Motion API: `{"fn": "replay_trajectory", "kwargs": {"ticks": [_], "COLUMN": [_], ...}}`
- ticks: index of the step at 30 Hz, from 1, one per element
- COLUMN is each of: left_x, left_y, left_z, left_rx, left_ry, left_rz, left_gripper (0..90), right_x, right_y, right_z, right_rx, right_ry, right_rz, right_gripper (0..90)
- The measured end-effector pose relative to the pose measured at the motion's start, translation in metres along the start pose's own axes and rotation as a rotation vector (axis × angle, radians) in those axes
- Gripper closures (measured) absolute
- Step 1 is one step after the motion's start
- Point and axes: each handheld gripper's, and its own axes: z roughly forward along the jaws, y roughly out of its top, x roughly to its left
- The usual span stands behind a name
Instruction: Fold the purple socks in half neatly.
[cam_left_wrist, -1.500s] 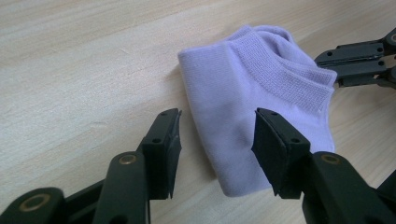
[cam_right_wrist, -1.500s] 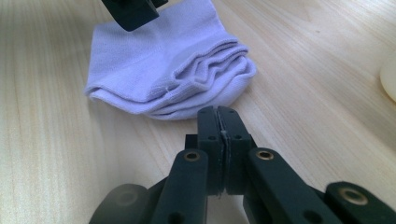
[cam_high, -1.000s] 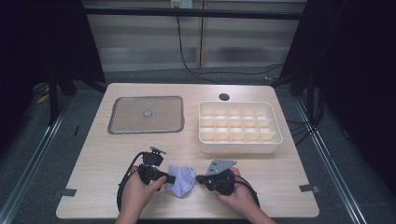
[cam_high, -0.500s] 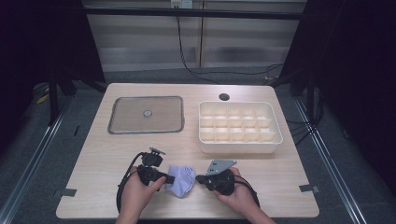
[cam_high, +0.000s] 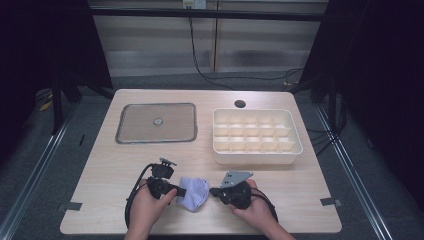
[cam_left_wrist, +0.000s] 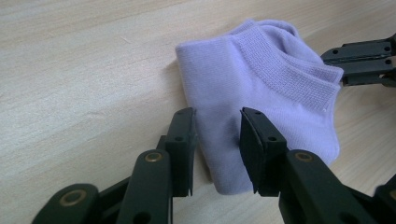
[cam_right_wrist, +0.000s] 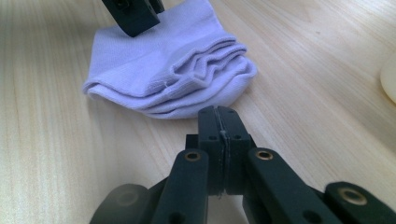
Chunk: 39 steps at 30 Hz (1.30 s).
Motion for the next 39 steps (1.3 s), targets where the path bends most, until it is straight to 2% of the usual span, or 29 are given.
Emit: {"fn": "replay_trajectory", "kwargs": {"ticks": [8, 16, 23, 29, 32, 39], "left_x": [-0.0002, -0.0023, -0.0025, -0.0004, -0.0012, -0.0033], "left_y": [0.0003, 0.0014, 0.0022, 0.0030, 0.0044, 0.0069], "left_z": [0.0008, 0.0013, -0.0012, 0.0020, 0.0003, 0.0001], "left_rx": [0.000, 0.010, 0.007, 0.015, 0.015, 0.008], "left_ry": [-0.007, 0.003, 0.000, -0.021, -0.018, -0.017], "left_rz": [-0.012, 0.001, 0.002, -0.011, -0.004, -0.002], "left_gripper": [67.9, 68.0, 73.8, 76.0, 80.2, 82.3], "right_x": [-0.0001, 0.0000, 0.0000, -0.0003, -0.0008, -0.0009], "right_y": [0.0000, 0.0001, 0.0002, 0.0002, 0.0003, 0.0003], "right_z": [0.0001, 0.0002, 0.0004, 0.0004, 0.0007, 0.0008], "right_rx": [-0.001, -0.001, -0.001, -0.001, -0.003, -0.003], "right_ry": [0.001, 0.000, 0.001, 0.001, 0.005, 0.005], "right_rz": [-0.001, -0.002, 0.001, 0.000, 0.001, 0.002], "right_gripper": [89.5, 89.4, 89.4, 89.4, 89.3, 89.4]}}
